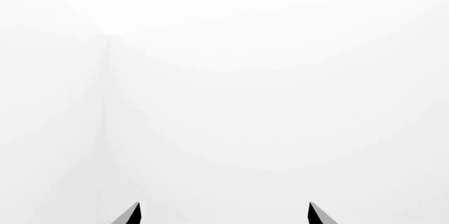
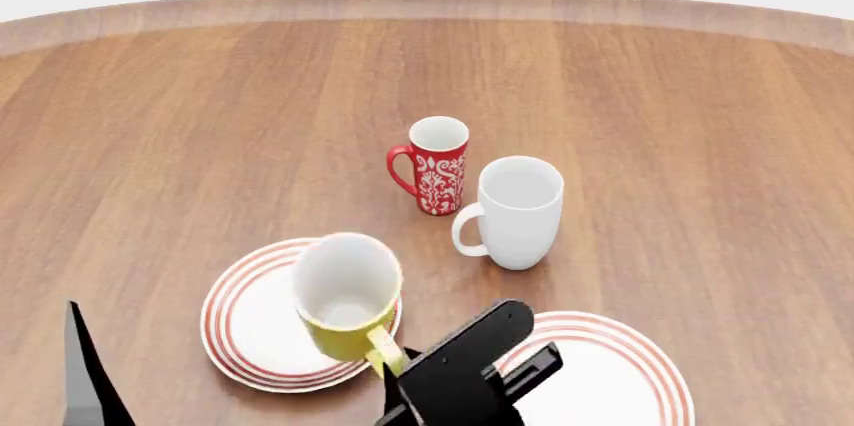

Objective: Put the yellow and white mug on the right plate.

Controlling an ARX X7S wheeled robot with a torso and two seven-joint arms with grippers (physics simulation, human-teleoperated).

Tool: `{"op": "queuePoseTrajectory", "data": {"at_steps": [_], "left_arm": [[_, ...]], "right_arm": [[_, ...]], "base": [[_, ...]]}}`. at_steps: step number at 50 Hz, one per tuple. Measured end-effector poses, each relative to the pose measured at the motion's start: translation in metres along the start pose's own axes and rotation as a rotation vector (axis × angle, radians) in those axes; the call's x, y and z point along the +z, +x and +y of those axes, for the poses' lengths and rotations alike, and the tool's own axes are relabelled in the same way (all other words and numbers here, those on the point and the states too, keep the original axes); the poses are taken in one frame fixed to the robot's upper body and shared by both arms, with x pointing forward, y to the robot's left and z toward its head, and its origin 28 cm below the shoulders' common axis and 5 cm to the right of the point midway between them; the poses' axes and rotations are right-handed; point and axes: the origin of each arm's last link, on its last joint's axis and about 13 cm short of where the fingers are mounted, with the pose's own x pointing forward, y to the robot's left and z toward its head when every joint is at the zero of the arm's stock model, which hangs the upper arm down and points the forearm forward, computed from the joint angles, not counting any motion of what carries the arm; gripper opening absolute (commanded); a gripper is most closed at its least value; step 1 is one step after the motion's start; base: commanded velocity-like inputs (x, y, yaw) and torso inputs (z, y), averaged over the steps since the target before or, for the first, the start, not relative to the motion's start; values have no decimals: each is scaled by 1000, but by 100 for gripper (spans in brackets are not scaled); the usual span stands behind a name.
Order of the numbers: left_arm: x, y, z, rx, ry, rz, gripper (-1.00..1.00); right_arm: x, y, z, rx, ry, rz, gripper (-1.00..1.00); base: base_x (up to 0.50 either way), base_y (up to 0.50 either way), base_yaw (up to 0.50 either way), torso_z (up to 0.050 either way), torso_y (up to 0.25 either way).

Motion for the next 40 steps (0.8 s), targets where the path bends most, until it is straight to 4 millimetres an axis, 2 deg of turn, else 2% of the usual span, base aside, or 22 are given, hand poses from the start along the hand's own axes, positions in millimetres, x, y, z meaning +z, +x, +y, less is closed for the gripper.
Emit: {"op": "queuePoseTrajectory", "data": {"at_steps": [16, 29, 40], "left_arm": [[-1, 0, 0, -1, 3, 0, 100], [-1, -1, 0, -5, 3, 2, 100], [0, -2, -1, -10, 3, 7, 100]], "right_arm": [[19, -23, -56, -206, 0, -13, -100], [25, -44, -83, -300, -19, 17, -100], [39, -59, -106, -299, -52, 51, -100]], "base": [[0, 0, 0, 0, 1], [0, 0, 0, 0, 0], [0, 0, 0, 0, 0]]}}
